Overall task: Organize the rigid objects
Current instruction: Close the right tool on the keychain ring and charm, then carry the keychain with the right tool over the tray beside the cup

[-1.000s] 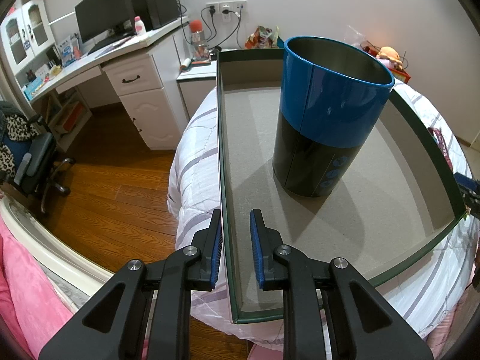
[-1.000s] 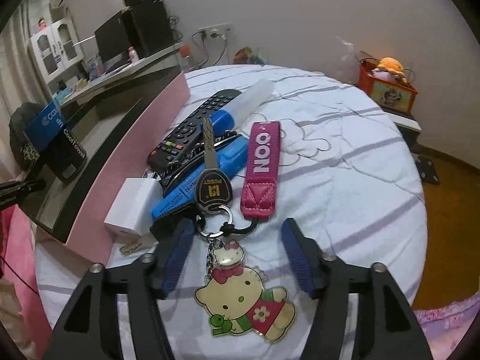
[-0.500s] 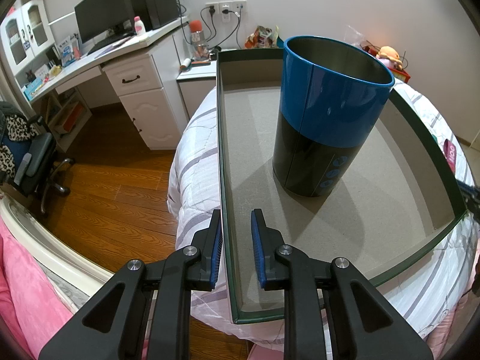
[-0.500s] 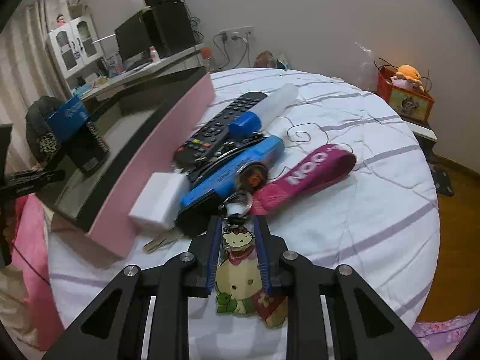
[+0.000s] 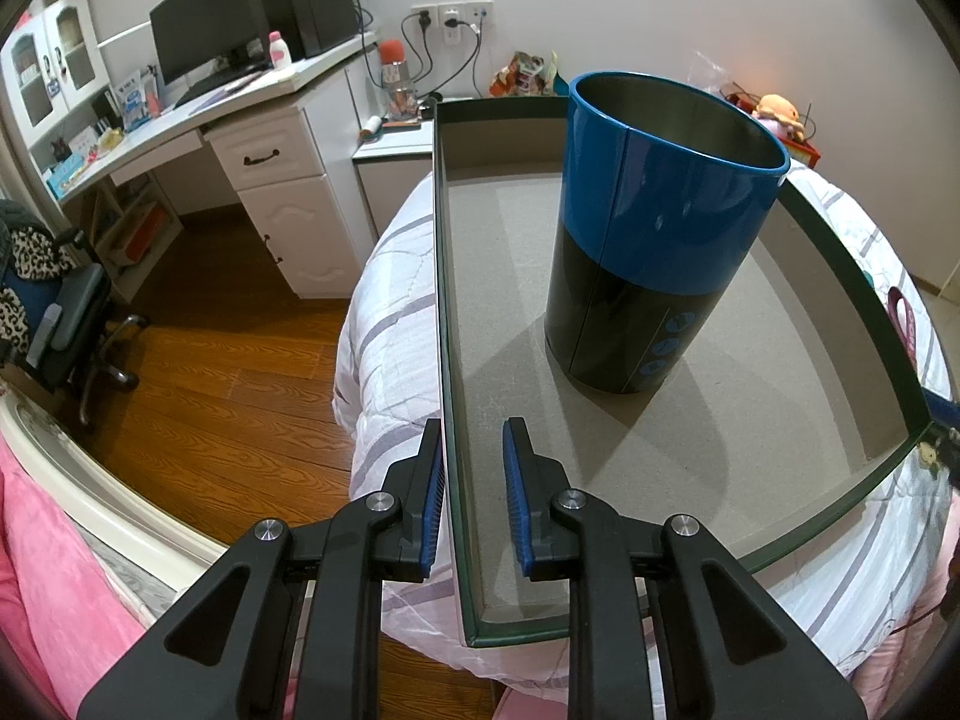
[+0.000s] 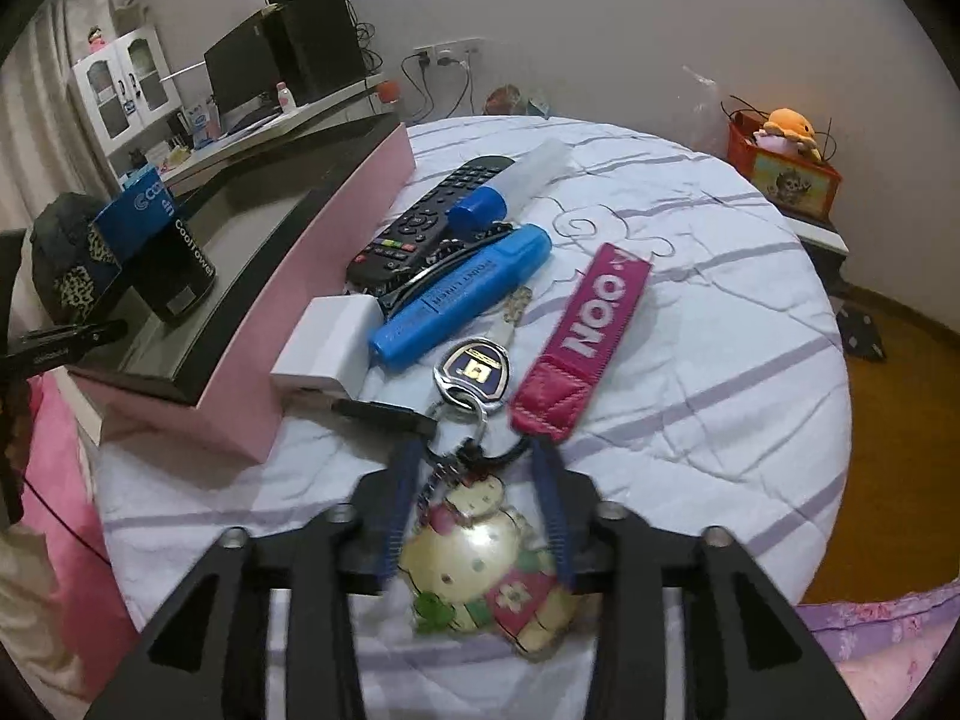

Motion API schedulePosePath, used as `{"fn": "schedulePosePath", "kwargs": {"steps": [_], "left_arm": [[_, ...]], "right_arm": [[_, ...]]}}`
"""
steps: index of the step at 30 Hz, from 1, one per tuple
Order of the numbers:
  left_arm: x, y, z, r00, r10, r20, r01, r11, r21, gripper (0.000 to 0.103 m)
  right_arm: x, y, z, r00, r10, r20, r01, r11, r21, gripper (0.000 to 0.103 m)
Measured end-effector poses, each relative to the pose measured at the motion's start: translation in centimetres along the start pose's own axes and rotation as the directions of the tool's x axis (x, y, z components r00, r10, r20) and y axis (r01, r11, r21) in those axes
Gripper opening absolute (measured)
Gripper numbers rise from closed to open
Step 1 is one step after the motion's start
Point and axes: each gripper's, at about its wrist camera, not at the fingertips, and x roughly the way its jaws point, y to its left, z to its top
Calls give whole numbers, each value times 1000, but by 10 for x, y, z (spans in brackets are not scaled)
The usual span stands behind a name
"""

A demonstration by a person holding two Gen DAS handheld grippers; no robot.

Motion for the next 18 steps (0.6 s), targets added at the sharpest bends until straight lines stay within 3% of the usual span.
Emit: {"fn": "schedulePosePath", "kwargs": {"steps": [3, 7, 10, 13, 15, 18], "left_arm": [[1, -1, 0, 1000, -1, 0, 1, 1000, 2, 19], [2, -1, 0, 1000, -8, 0, 8, 1000, 2, 20], [3, -2, 1, 1000, -9, -1, 9, 1000, 3, 20], [3, -2, 1, 1000, -10, -1, 10, 1000, 3, 20], [3, -2, 1, 1000, -10, 0, 10, 1000, 3, 20], [3, -2, 1, 1000, -10, -1, 10, 1000, 4, 20]], "right_arm": [[8, 13, 4, 1000, -15, -5, 14, 999, -51, 70], [19, 21, 9, 998, -63, 3, 63, 993, -100, 70], [22, 23, 11, 998, -53, 14, 54, 990, -126, 69], [20, 21, 10, 999, -34, 33, 38, 991, -128, 49], [16, 18, 9, 998, -40, 47, 45, 992, -115, 14], [11, 9, 7, 998, 9, 59, -5, 997, -78, 9]]}}
